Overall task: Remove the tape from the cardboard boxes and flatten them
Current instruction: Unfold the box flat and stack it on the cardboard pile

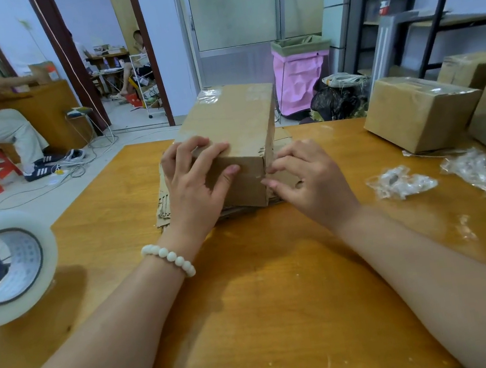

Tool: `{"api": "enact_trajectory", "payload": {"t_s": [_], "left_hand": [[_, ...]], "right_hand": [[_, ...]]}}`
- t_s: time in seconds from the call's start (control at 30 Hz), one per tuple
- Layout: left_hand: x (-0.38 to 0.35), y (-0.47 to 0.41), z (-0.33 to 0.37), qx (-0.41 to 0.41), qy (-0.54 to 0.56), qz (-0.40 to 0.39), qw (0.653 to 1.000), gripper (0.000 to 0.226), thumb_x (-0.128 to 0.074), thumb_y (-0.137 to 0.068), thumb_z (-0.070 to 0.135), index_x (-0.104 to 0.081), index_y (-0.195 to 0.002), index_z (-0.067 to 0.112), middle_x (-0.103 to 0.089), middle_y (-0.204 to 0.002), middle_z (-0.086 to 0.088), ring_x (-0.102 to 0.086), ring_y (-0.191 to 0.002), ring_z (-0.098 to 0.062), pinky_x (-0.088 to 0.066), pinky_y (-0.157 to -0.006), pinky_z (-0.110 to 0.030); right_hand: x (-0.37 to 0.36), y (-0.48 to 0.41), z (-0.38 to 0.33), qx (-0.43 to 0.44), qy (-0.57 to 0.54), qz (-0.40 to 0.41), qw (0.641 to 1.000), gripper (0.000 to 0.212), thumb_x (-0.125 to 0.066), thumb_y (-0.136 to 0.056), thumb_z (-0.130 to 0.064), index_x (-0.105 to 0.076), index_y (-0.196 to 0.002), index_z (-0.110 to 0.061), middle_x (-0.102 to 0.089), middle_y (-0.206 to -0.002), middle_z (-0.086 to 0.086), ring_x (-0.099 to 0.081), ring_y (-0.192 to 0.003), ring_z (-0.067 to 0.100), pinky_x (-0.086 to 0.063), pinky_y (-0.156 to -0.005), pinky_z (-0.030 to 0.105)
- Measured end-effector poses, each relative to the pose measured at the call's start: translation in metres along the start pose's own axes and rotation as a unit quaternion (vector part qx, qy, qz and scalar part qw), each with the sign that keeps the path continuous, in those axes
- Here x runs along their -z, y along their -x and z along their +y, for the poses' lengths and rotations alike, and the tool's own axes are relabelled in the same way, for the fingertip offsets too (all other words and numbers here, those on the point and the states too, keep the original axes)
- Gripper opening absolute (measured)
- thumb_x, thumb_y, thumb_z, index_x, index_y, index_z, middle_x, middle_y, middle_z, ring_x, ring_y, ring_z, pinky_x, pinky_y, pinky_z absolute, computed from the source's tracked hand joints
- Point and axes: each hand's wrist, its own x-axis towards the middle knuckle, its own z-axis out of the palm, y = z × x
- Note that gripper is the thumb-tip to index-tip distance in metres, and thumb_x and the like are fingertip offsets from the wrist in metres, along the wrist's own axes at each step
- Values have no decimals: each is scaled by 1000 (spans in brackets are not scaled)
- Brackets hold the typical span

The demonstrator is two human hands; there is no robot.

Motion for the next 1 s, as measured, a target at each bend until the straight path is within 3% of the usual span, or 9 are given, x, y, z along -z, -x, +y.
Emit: {"api": "enact_trajectory", "payload": {"t_s": [0.13,0.27,0.57,0.77,0.9,1.0], "left_hand": [[-1,0,0,-12,-9,9,1000,37,-57,-91,43,-65,-118,18,-53,-121,-10,-31,-119,-27,-26,-102,-31],[-1,0,-1,-6,-4,4,1000,38,-55,-92,46,-64,-119,21,-52,-122,-8,-31,-119,-27,-30,-101,-36],[0,-1,4,10,2,-1,1000,42,-50,-94,48,-68,-116,17,-55,-120,-10,-31,-119,-25,-29,-100,-33],[1,-1,3,13,14,7,1000,36,-54,-93,42,-67,-116,17,-55,-120,-10,-32,-119,-27,-28,-101,-33],[1,-1,0,8,18,15,1000,35,-53,-94,40,-67,-116,17,-55,-120,-9,-32,-119,-27,-25,-102,-27],[1,-1,0,11,21,25,999,34,-53,-94,39,-67,-116,15,-56,-119,-10,-33,-119,-27,-22,-103,-19]], "right_hand": [[-2,3,-1,57,32,7,998,18,-68,-84,-24,-70,-79,-7,-61,-79,6,-53,-74,23,-44,-67,34],[-1,-1,-4,102,89,13,991,12,-67,-87,-19,-74,-87,-9,-63,-81,8,-55,-72,26,-38,-68,33],[-10,1,-8,93,123,7,988,14,-60,-90,-14,-70,-86,-6,-60,-81,8,-53,-74,22,-38,-69,32],[-5,2,-5,25,17,-105,994,14,-45,-88,-10,-57,-83,-7,-45,-89,5,-28,-80,4,-28,-70,13],[-3,4,-7,-32,-65,-121,990,20,-44,-87,-24,-55,-86,-7,-43,-101,5,-38,-84,8,-39,-73,12],[-6,7,-2,-8,-32,-106,994,25,-54,-86,-32,-53,-99,-10,-47,-108,11,-43,-87,10,-43,-70,18]]}}
